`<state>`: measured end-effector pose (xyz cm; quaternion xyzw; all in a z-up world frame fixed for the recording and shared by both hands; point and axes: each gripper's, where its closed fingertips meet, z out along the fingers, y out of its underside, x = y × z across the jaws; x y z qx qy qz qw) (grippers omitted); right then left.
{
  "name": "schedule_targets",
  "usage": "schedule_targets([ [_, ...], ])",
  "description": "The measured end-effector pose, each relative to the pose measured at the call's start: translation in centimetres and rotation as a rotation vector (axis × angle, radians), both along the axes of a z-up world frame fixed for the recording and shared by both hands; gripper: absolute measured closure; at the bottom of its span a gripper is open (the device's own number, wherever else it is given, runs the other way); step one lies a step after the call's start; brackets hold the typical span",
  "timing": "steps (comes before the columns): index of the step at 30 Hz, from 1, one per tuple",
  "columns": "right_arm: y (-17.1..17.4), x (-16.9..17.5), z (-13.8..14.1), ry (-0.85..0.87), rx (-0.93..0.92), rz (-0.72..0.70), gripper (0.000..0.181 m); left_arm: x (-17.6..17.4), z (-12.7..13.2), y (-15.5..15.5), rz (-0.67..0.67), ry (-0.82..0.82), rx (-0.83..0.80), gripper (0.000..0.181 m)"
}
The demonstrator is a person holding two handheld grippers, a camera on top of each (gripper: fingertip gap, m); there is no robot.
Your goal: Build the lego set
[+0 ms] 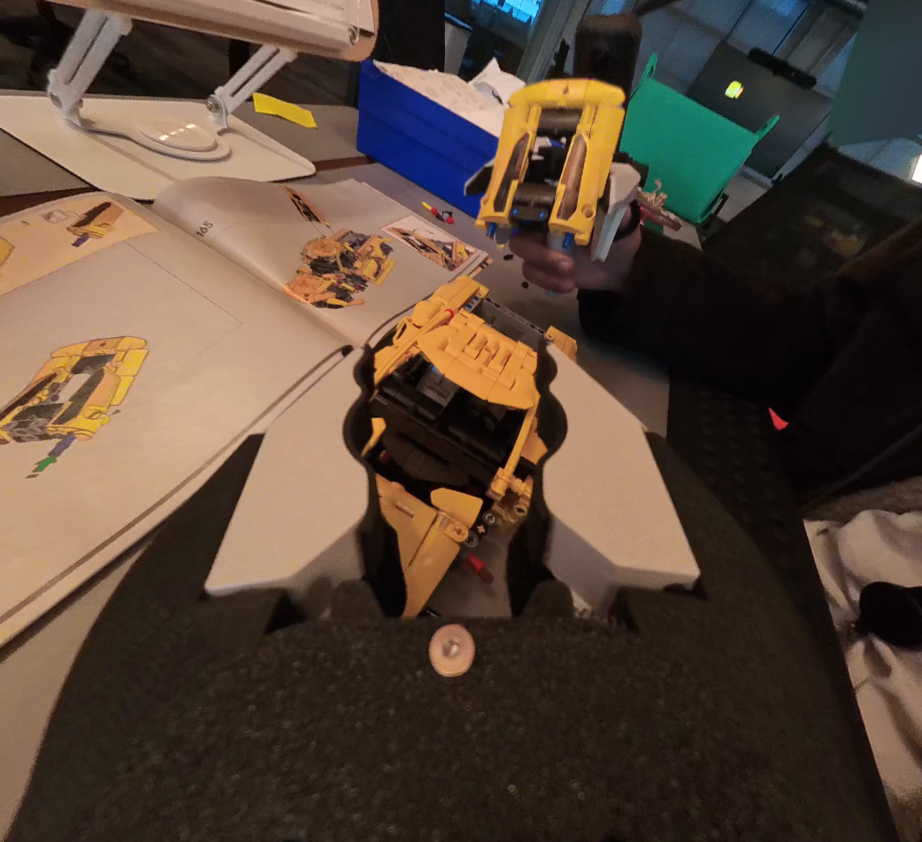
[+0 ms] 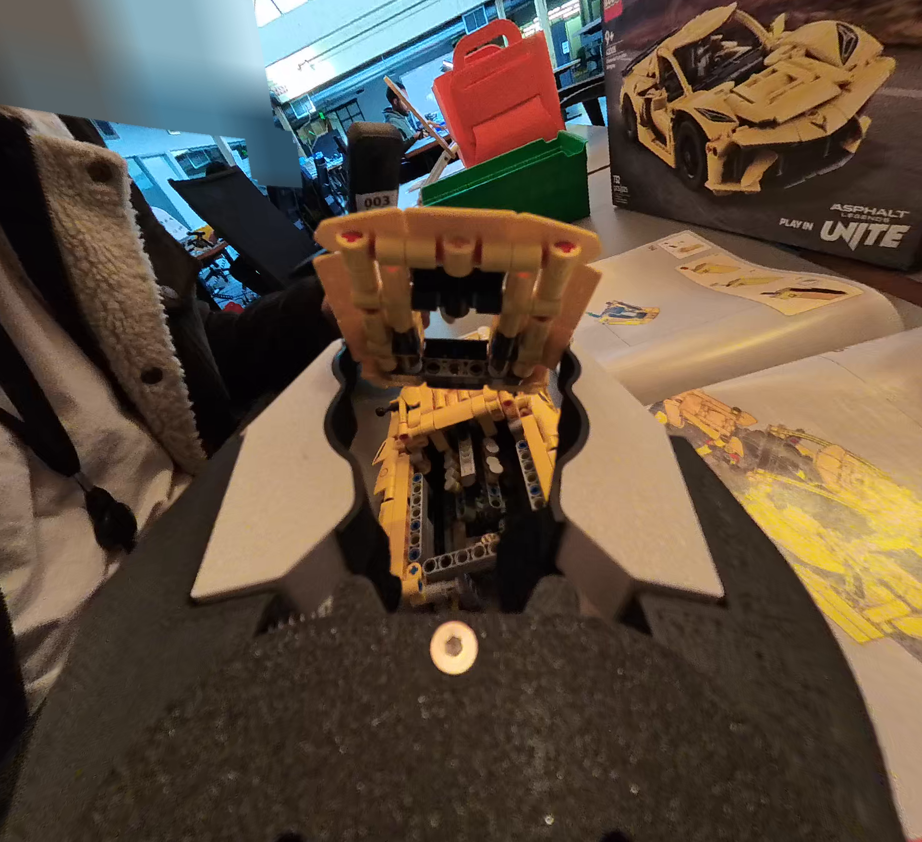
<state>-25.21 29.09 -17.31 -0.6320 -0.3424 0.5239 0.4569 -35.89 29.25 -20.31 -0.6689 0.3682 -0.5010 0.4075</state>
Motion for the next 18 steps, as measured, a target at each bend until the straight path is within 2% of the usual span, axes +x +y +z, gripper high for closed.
schedule_targets([
  [6, -0.09, 0.5, 0.23, -0.001, 0.014, -0.008, 0.1, -0.48, 0.33, 0.72, 0.022, -0.051, -0.046, 0.117],
  [18, -0.29, 0.7, 0.48, -0.006, 0.024, -0.012, 0.099, -0.46, -0.1, 0.93, 0.029, -0.031, -0.039, 0.116],
])
